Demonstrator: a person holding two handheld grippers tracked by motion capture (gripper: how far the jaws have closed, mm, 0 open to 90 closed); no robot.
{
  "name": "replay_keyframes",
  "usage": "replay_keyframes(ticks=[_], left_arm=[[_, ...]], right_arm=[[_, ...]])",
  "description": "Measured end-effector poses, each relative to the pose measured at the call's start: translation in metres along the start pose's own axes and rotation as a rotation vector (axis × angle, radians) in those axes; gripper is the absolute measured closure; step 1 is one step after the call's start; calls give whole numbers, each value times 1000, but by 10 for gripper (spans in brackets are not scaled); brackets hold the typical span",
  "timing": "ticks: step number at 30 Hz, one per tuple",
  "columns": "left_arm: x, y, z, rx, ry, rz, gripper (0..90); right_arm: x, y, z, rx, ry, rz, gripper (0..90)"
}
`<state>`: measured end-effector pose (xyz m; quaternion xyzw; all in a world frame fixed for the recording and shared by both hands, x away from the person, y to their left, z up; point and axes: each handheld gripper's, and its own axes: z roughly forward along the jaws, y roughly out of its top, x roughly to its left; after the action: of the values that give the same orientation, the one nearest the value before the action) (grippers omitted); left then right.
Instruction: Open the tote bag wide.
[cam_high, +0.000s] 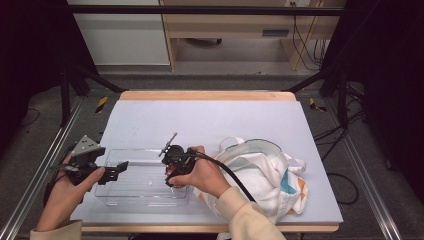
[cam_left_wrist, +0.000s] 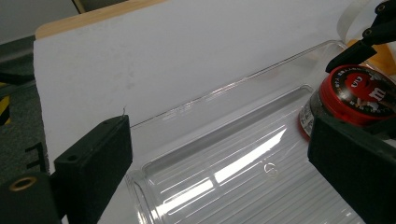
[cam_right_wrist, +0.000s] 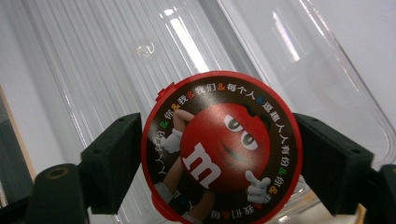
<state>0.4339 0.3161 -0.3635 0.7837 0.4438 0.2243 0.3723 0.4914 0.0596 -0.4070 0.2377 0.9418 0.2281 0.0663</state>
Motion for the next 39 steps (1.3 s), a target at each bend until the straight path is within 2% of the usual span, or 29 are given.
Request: replay_keyframes(ticks=[11,16,27,39], left_arm=[[2,-1,0,1,-3,-6,64],[2,-1,1,6,1,-3,64],[2,0,-1,2,4,-4,62],[1,1,-1,1,5,4,59]], right_arm=[[2,-4,-15,-89,2,-7,166],[2,-5,-23,-115,-5,-10,160],[-3,-6,-35,-166,-1,26,153],[0,-10,-49,-206,-8,21,114]])
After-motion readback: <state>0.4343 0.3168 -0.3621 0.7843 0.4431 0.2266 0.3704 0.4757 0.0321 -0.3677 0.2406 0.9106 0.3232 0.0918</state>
